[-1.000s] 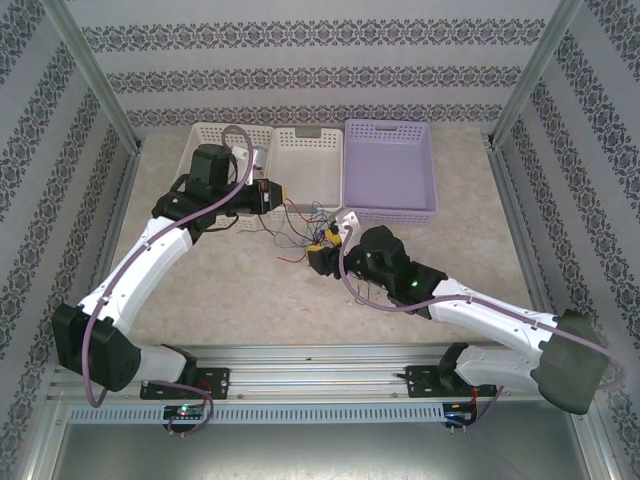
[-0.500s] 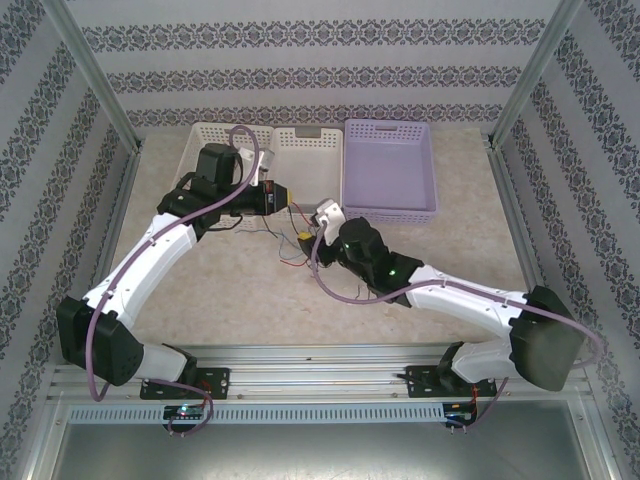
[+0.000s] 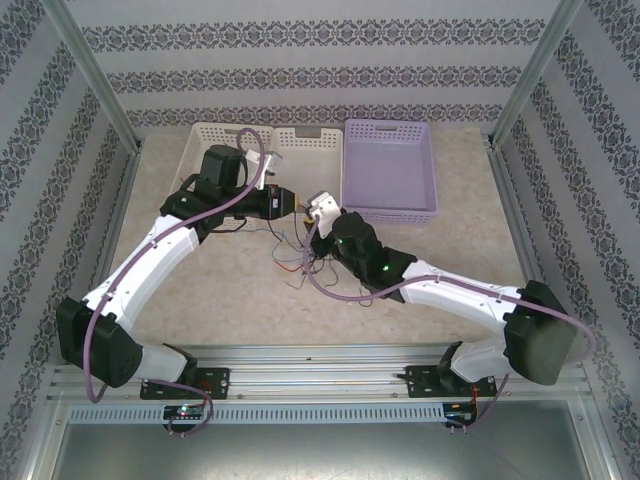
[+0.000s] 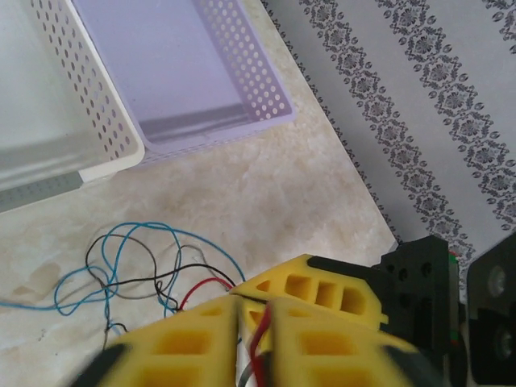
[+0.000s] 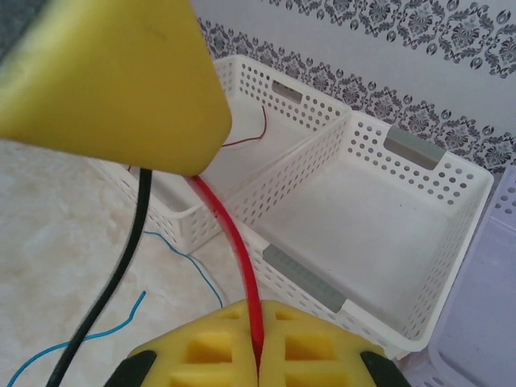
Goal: Untangle the cables
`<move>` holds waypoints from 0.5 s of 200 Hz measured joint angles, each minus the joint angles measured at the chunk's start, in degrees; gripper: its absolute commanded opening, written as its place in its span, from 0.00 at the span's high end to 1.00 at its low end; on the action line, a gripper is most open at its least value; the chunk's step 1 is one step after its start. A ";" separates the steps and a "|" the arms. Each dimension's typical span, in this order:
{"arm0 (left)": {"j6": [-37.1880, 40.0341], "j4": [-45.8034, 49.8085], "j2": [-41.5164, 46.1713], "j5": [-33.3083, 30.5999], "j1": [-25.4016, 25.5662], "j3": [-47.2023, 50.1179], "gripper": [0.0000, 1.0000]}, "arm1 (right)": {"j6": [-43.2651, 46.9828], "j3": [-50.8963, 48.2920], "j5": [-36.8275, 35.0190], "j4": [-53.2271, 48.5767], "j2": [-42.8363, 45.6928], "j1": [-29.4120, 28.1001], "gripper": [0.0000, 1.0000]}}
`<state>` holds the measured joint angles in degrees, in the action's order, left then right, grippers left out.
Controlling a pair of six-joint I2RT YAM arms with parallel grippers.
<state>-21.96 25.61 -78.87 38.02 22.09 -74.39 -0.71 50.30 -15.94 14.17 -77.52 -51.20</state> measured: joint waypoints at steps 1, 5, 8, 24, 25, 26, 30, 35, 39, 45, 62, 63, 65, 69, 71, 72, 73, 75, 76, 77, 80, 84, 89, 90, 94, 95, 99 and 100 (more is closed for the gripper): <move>-0.04 0.00 0.02 0.04 -0.02 0.00 0.59 | -0.15 -0.20 0.13 0.02 0.24 0.02 1.00; -0.11 -0.02 0.17 0.22 0.00 0.00 0.55 | -0.48 -0.66 0.39 -0.04 1.03 0.09 1.00; -0.09 -0.07 0.31 0.33 0.00 0.00 0.52 | -0.90 -1.07 0.52 -0.04 1.66 0.20 1.00; -0.35 -0.59 1.05 1.03 -0.02 0.00 0.33 | -2.99 -2.80 2.12 -0.22 5.05 1.31 1.00; -0.28 -0.63 1.09 1.11 -0.02 0.00 0.32 | -3.13 -2.84 2.16 -0.22 5.18 1.38 1.00; -0.15 -0.72 1.14 1.16 -0.02 0.00 0.31 | -3.41 -2.95 2.32 -0.24 5.49 1.49 1.00; -0.46 -0.87 1.38 1.42 0.00 0.00 0.28 | -3.87 -3.21 2.62 -0.22 6.10 1.77 1.00; -0.31 -1.11 1.64 1.75 -0.02 0.02 0.25 | -4.72 -3.61 3.13 -0.20 7.06 2.21 1.00; -0.48 -1.22 1.77 2.05 0.00 0.02 0.23 | -5.31 -3.82 3.43 -0.20 7.67 2.47 1.00; -0.59 -1.51 2.08 2.45 -0.02 0.04 0.20 | -6.19 -4.15 3.85 -0.22 8.61 2.93 1.00; -0.96 -2.69 3.06 3.91 -0.02 0.57 0.17 | -9.09 -5.16 5.49 -0.20 11.10 4.33 1.00; -1.01 -2.82 3.10 3.98 -0.02 0.61 0.16 | -9.20 -5.18 5.57 -0.20 11.17 4.37 1.00; -1.11 -3.02 3.26 4.15 0.00 0.74 0.16 | -9.49 -5.27 5.73 -0.20 11.39 4.52 1.00; -1.22 -3.52 3.58 4.68 0.07 1.07 0.16 | -10.05 -5.38 6.01 -0.20 11.78 4.74 1.00; -1.36 -3.85 3.76 4.92 0.07 1.22 0.15 | -10.25 -5.44 6.14 -0.20 11.96 4.87 1.00; -1.38 -3.89 3.80 4.98 0.07 1.29 0.15 | -10.47 -5.46 6.25 -0.20 12.07 4.96 1.00; -1.38 -3.93 3.87 5.07 0.11 1.36 0.15 | -10.56 -5.46 6.29 -0.22 12.13 5.01 1.00; -1.42 -4.22 4.07 5.25 0.22 1.49 0.15 | -10.84 -5.49 6.43 -0.22 12.28 5.01 1.00; -1.44 -4.26 4.15 5.27 0.31 1.60 0.14 | -10.93 -5.49 6.45 -0.24 12.33 5.01 1.00; -1.49 -4.31 4.22 5.29 0.33 1.64 0.14 | -11.10 -5.49 6.54 -0.28 12.41 5.01 1.00; -1.57 -4.44 4.42 5.42 0.50 1.77 0.14 | -11.32 -5.49 6.67 -0.35 12.61 5.07 1.00; -1.66 -4.50 4.70 5.42 0.90 1.86 0.14 | -11.65 -5.49 6.91 -0.39 12.81 5.25 1.00; -1.62 -4.50 4.92 5.38 1.64 1.88 0.14 | -12.09 -5.49 7.21 -0.50 13.03 5.35 1.00; -1.62 -4.50 4.94 5.38 1.75 1.88 0.14 | -12.17 -5.49 7.26 -0.57 13.07 5.35 1.00; -1.55 -4.52 5.07 5.44 2.51 1.88 0.14 | -12.52 -5.49 7.48 -0.70 13.22 5.35 1.00; -1.46 -4.52 5.14 5.33 2.84 1.86 0.14 | -12.57 -5.49 7.56 -0.74 13.25 5.35 1.00; -1.38 -4.52 5.22 5.38 3.63 1.86 0.14 | -12.74 -5.49 7.72 -0.90 13.33 5.35 1.00; -1.31 -4.48 5.25 5.40 4.02 1.84 0.14 | -12.85 -5.46 7.80 -1.01 13.33 5.35 1.00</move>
<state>-23.27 21.12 -73.63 43.42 26.11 -72.55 -13.56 44.84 -8.14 13.17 -64.18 -45.84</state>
